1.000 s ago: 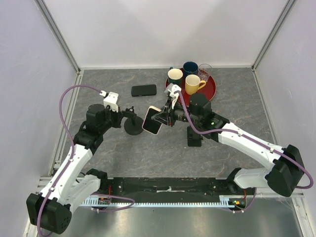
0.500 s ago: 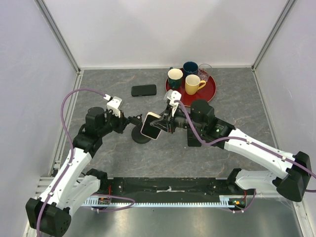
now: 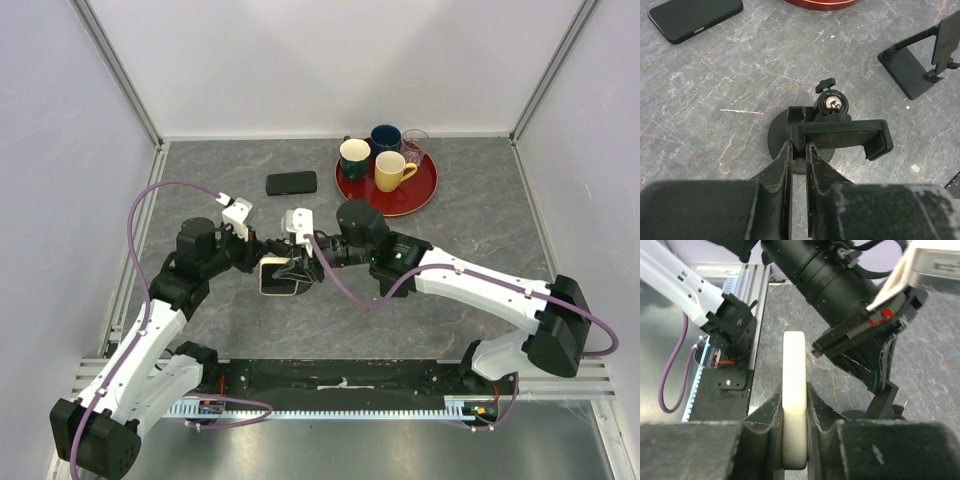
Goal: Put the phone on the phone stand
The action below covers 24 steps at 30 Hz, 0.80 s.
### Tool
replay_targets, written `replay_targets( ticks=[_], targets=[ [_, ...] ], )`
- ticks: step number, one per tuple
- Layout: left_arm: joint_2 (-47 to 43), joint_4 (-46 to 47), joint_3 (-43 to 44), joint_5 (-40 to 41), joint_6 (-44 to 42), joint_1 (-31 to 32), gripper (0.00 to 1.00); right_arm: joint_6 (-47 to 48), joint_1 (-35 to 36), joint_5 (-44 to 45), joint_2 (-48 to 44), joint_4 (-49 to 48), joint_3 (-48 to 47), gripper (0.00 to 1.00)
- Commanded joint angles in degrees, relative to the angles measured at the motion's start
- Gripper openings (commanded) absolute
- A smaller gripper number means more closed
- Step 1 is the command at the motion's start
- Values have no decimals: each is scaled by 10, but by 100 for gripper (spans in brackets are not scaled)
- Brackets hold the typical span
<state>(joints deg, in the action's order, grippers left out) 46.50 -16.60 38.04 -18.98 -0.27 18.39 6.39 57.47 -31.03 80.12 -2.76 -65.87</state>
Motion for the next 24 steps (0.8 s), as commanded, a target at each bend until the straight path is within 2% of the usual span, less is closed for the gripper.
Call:
replay_targets(
  ticks=[1, 4, 8, 15, 24],
  targets=[
    [-4, 21, 19, -54, 4, 3, 2, 124, -1, -96, 26, 23, -92, 0],
    [-2, 17, 21, -59, 4, 3, 2, 166, -8, -124, 49, 43, -117, 0],
    [-11, 17, 21, -66, 4, 3, 2, 186, -53, -240, 84, 39, -145, 0],
    [-18, 16, 22, -83, -14, 3, 2, 201, -80, -314, 150, 43, -185, 0],
    [-10, 17, 24, -93, -12, 3, 2, 202, -88, -327, 186, 17, -185, 0]
  ],
)
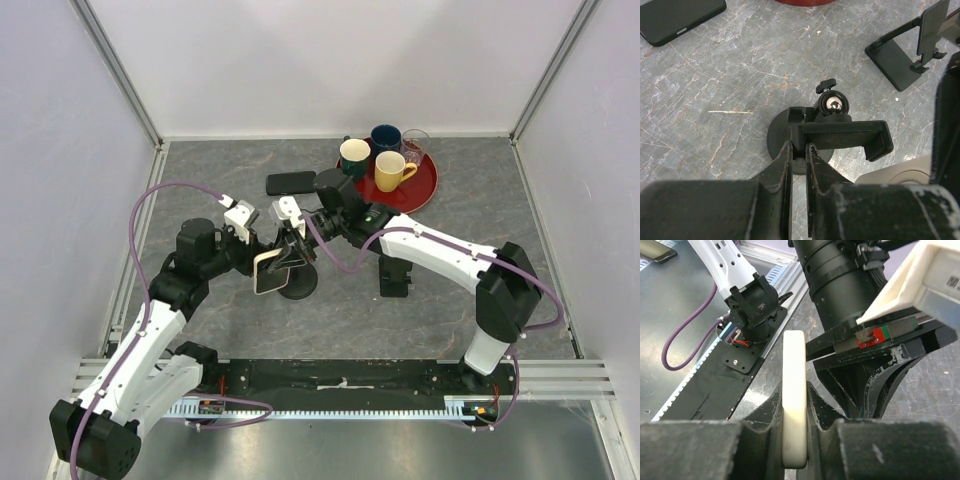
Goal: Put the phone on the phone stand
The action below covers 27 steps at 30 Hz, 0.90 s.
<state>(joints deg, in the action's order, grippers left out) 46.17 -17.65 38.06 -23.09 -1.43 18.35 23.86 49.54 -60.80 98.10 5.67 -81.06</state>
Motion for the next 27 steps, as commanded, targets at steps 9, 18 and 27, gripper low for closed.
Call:
replay_targets(
  ticks=[9, 18, 27],
  targets=[
    [-12, 32, 22, -79, -1, 4, 2, 24, -17, -55, 24, -103, -41, 0],
    [-12, 32, 21, -92, -7, 3, 2, 61, -50, -106, 64, -104, -77, 0],
    [-9, 32, 22, -89, -11, 4, 2, 104, -69, -71, 68, -67, -54, 0]
  ],
)
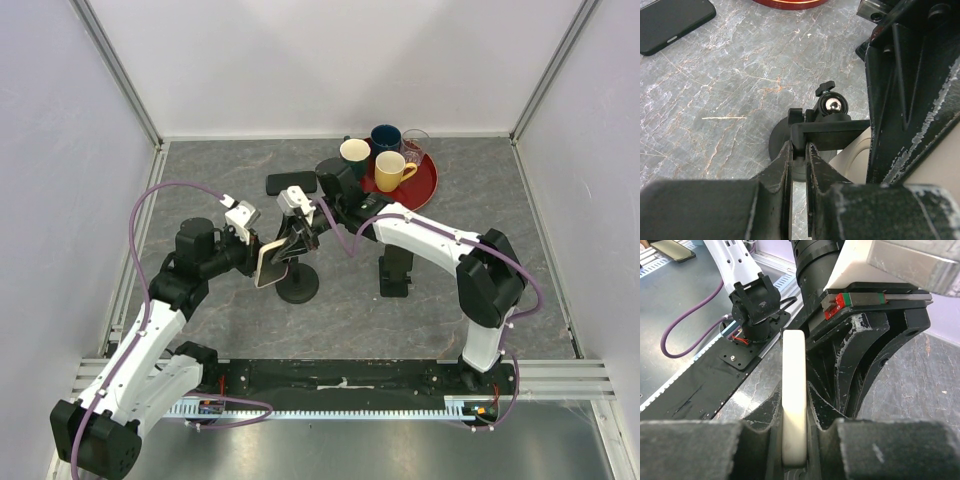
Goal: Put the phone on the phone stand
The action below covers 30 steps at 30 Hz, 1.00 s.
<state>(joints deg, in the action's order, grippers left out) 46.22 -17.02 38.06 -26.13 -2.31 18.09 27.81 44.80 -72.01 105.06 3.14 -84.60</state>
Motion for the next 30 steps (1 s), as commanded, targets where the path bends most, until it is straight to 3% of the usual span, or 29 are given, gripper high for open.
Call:
replay_targets(
  ticks=[1, 4, 8, 14, 15, 22, 26, 30],
  targets=[
    [-11, 28, 21, -57, -1, 6, 2, 83, -22, 58, -7, -33, -19, 0],
    [-25, 44, 15, -10, 18, 6, 2, 81, -18, 82, -16, 14, -22, 0],
    [-52, 63, 7, 126, 70, 7, 2, 33, 10, 219, -42, 35, -13, 0],
    [-89, 79, -8, 230, 90, 8, 2, -106, 40, 448, -43, 41, -23, 0],
    [-92, 75, -11, 258, 89, 8, 2, -127, 45, 521, -44, 29, -20, 0],
    [-103, 37, -6, 392, 94, 8, 2, -222, 93, 818, -34, -9, -4, 0],
    [-109, 22, -7, 466, 92, 7, 2, -258, 97, 885, -50, -28, 11, 0],
    [-114, 21, -11, 480, 92, 7, 2, -276, 97, 933, -64, -28, 27, 0]
  ],
)
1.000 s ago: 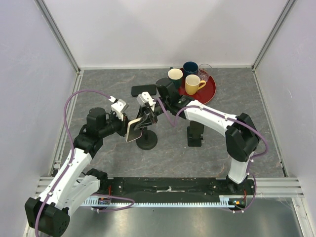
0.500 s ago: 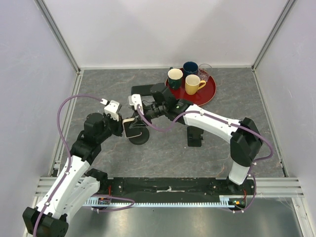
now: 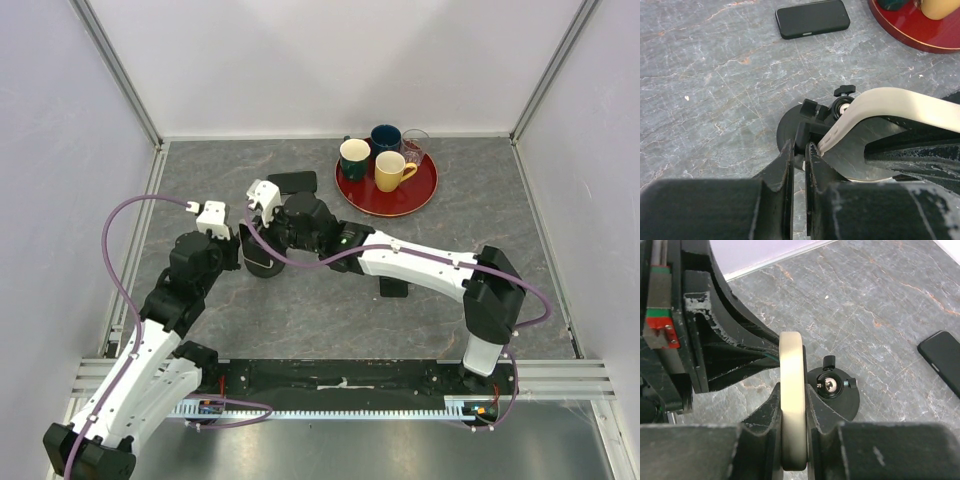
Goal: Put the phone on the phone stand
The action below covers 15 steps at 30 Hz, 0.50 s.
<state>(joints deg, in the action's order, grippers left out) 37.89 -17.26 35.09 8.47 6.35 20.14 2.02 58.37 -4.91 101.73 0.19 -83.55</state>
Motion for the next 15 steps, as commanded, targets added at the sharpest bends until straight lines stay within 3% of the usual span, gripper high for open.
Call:
replay_targets(
  ticks=[1, 7, 12, 15],
  targets=[
    [-30, 24, 17, 129, 7, -13, 2, -37, -40, 269, -29, 3, 16, 0],
    [-24, 21, 20, 110, 10, -13, 2, -7, -15, 305, -3, 7, -6, 0],
    [-4, -15, 54, 24, -12, -13, 2, 6, -5, 313, 16, 10, -20, 0],
    [-21, -19, 54, 13, -13, -13, 2, 12, -5, 308, 17, 9, -20, 0]
  ],
)
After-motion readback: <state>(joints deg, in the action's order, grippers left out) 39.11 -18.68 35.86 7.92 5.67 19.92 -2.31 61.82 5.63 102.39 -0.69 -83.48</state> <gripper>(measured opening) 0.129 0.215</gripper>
